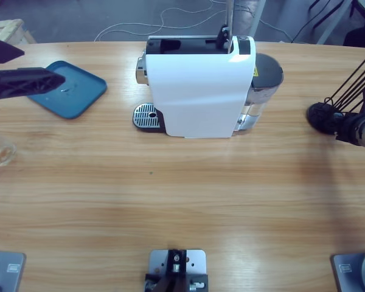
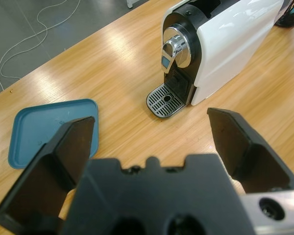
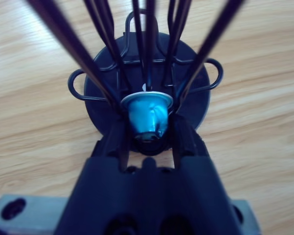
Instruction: Pour coffee
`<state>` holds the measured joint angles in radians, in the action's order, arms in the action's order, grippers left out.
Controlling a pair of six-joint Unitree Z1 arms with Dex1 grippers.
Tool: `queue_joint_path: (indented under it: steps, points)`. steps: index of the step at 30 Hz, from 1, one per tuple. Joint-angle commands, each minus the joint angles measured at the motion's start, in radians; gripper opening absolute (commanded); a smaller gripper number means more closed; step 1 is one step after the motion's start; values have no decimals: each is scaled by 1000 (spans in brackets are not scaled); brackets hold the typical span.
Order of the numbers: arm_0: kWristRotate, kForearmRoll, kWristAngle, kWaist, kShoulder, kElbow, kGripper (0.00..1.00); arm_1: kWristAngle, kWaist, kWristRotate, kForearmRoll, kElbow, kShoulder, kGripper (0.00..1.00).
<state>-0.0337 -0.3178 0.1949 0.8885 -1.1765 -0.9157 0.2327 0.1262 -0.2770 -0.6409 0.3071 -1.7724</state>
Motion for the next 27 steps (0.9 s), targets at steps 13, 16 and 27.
queue_joint_path:
  steps: [13, 16, 27]
  points:
    - [-32, 7, 5, -8, -23, 32, 991, -20, -43, -4, -108, -17, 14, 372]
    - [-34, 8, 5, -8, -26, 34, 991, -19, -43, -8, -116, -16, 13, 445]
    - [-39, 8, 4, -8, -30, 37, 991, -34, -62, -7, -150, -13, 17, 181]
